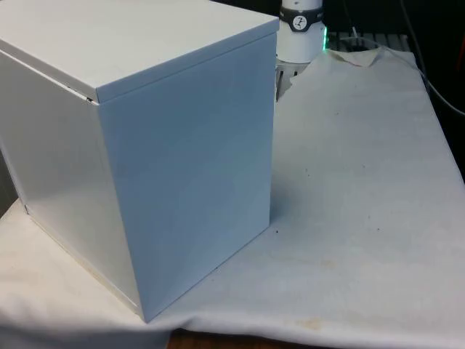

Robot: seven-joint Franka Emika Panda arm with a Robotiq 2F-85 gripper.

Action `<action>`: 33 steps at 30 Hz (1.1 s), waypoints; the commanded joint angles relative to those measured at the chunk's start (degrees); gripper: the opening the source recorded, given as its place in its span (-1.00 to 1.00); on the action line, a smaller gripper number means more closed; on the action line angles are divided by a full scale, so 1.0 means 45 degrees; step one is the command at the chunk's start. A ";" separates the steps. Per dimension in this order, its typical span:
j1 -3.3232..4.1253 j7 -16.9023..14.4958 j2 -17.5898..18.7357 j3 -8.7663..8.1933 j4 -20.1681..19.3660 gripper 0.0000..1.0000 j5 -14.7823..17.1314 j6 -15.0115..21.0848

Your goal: Open the drawer, then close it.

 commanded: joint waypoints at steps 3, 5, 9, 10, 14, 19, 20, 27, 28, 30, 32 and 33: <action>0.0000 -0.0013 0.0038 0.0000 0.0013 1.00 -0.0140 0.0038; 0.0013 -0.0064 0.0051 0.0000 0.0000 1.00 -0.0229 0.0076; 0.0013 -0.0127 0.0064 0.0000 0.0000 1.00 -0.0267 0.0051; 0.0013 -0.0229 0.0013 -0.0013 -0.0038 1.00 -0.0471 0.0166; 0.0000 -0.0509 -0.0102 -0.0076 -0.0140 1.00 -0.0726 0.0331; -0.0025 -0.0840 -0.0178 -0.0191 -0.0216 1.00 -0.0751 0.0573; -0.0013 -0.1006 -0.0191 -0.0242 -0.0255 1.00 -0.0738 0.0738; -0.0025 -0.1566 -0.0140 -0.0395 -0.0344 1.00 -0.0598 0.1171; -0.0025 -0.1668 -0.0267 -0.0395 -0.0446 1.00 -0.0662 0.1439; -0.0038 -0.1821 -0.0293 -0.0420 -0.0484 1.00 -0.0637 0.1592; -0.0051 -0.2101 -0.0293 -0.0484 -0.0509 1.00 -0.0624 0.1783; -0.0051 -0.2101 -0.0293 -0.0484 -0.0509 1.00 -0.0624 0.1783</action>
